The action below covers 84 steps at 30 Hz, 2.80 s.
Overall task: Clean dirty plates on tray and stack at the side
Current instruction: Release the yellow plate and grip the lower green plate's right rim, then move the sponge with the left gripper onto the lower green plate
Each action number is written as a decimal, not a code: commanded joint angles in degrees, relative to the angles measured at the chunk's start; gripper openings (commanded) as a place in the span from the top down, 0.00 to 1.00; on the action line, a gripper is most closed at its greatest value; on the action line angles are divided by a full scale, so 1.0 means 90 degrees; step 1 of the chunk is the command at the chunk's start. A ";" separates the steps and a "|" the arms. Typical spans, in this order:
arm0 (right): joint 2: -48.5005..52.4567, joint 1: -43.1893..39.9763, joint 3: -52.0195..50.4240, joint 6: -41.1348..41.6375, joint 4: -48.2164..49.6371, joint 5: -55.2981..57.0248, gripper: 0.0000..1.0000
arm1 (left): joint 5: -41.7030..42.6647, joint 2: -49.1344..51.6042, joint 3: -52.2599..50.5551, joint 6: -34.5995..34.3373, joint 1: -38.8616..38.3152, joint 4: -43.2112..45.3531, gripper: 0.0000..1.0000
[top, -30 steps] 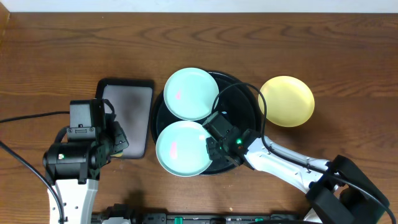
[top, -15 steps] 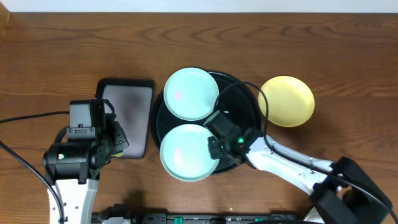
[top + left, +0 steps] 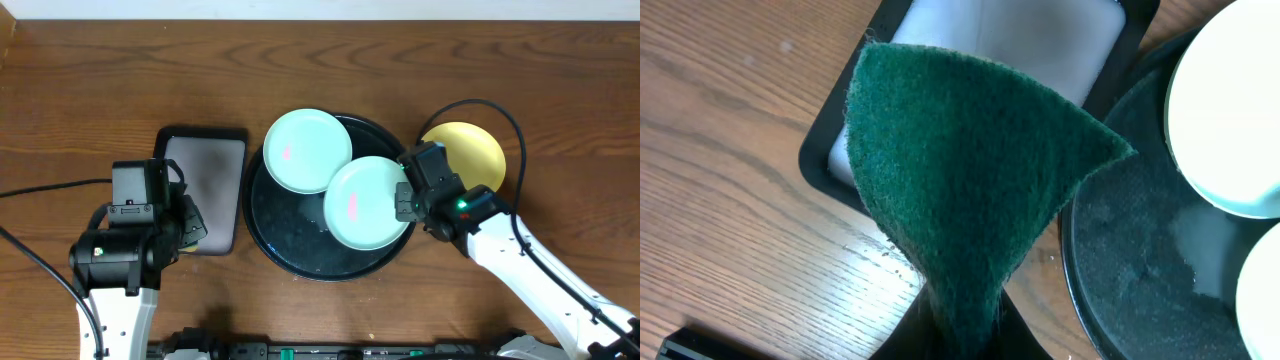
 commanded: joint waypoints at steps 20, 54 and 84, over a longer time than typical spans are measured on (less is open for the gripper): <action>0.1265 -0.0129 0.0017 -0.0901 0.0056 -0.0809 0.99 | 0.1010 0.0075 0.0017 0.0576 0.0015 0.0661 0.93; 0.1430 -0.0134 0.0015 -0.0930 0.0199 -0.0920 0.99 | 0.1484 0.1336 0.0017 -0.0066 -0.1880 0.1625 0.93; 0.1438 -0.0134 -0.0160 -0.0928 0.0413 -0.0780 0.80 | 0.1137 0.3796 0.0015 -0.1469 -0.4381 0.2732 0.93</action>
